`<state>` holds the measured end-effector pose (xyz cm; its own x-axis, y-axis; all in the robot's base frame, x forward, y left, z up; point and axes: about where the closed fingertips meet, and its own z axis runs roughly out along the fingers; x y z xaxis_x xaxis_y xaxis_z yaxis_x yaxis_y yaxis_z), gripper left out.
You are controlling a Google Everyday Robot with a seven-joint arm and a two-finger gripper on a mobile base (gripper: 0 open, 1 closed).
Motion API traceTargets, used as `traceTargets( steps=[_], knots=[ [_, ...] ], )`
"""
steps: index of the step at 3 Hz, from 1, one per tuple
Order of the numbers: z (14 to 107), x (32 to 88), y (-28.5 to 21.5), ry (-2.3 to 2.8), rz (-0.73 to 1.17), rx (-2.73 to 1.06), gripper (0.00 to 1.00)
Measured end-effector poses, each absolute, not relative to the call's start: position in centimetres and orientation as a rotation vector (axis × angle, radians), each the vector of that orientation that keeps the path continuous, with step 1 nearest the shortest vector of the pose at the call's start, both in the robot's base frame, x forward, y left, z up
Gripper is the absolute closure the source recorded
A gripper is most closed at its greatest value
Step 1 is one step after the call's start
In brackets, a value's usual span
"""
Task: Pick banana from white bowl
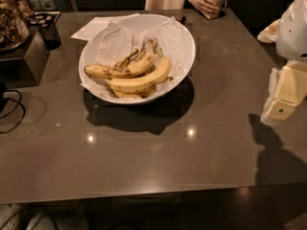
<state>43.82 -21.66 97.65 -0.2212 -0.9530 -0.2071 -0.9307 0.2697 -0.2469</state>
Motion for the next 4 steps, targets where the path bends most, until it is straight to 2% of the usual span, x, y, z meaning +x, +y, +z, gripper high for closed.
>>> traceTargets(
  steps=[2,4],
  knots=[
    [98.2,44.0,-19.8,2.212,-0.155,-1.779,0.00],
    [98.5,45.4,-13.6,2.110,-0.191,-1.980,0.00]
  ],
)
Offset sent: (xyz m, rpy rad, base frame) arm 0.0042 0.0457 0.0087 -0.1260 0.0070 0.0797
